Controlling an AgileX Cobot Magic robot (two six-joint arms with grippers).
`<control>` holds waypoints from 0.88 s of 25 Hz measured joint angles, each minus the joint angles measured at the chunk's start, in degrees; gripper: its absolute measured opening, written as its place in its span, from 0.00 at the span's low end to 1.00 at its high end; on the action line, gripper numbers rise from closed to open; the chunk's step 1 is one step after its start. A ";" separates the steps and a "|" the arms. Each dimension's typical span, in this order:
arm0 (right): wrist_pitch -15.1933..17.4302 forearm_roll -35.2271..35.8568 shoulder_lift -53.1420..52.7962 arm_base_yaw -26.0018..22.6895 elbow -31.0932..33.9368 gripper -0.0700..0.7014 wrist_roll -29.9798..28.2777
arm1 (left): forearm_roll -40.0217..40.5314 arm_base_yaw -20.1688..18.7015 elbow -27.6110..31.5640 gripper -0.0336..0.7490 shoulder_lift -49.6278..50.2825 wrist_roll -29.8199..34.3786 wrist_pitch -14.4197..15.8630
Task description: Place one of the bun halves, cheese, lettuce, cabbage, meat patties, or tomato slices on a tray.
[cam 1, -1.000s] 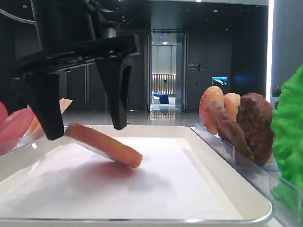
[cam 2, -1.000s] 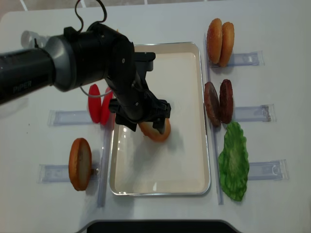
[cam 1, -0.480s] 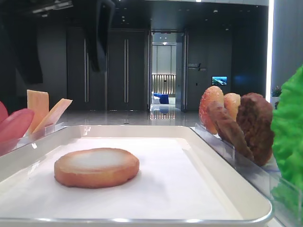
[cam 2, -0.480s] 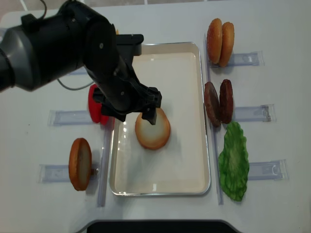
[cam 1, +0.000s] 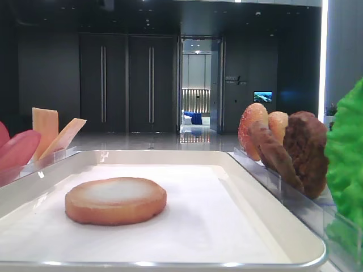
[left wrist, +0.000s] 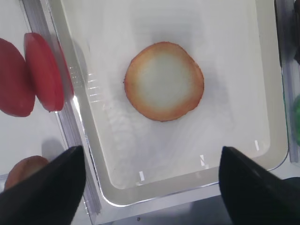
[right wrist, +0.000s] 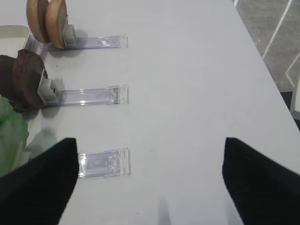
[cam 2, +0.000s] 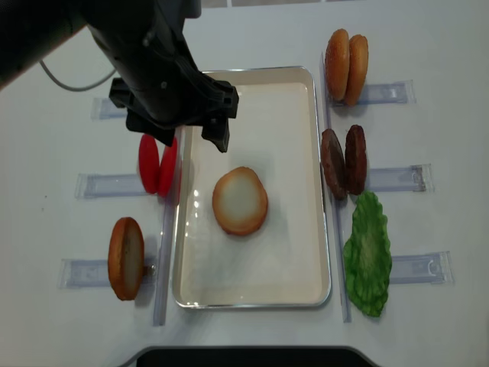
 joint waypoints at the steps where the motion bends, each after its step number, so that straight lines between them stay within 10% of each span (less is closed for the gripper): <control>1: 0.00 0.00 0.00 0.00 0.00 0.86 0.00 | 0.00 0.00 0.00 0.93 0.00 0.00 0.19; 6: 0.00 0.00 0.00 0.00 0.00 0.86 0.00 | -0.21 4.56 -0.06 0.93 -0.18 4.04 1.32; 16: 0.00 0.00 0.00 0.00 0.00 0.86 0.00 | -2.22 31.84 -0.06 0.93 -3.52 18.22 1.54; 22: 0.00 0.00 0.00 0.00 0.00 0.86 0.00 | 3.25 38.92 0.37 0.93 -4.31 22.27 1.64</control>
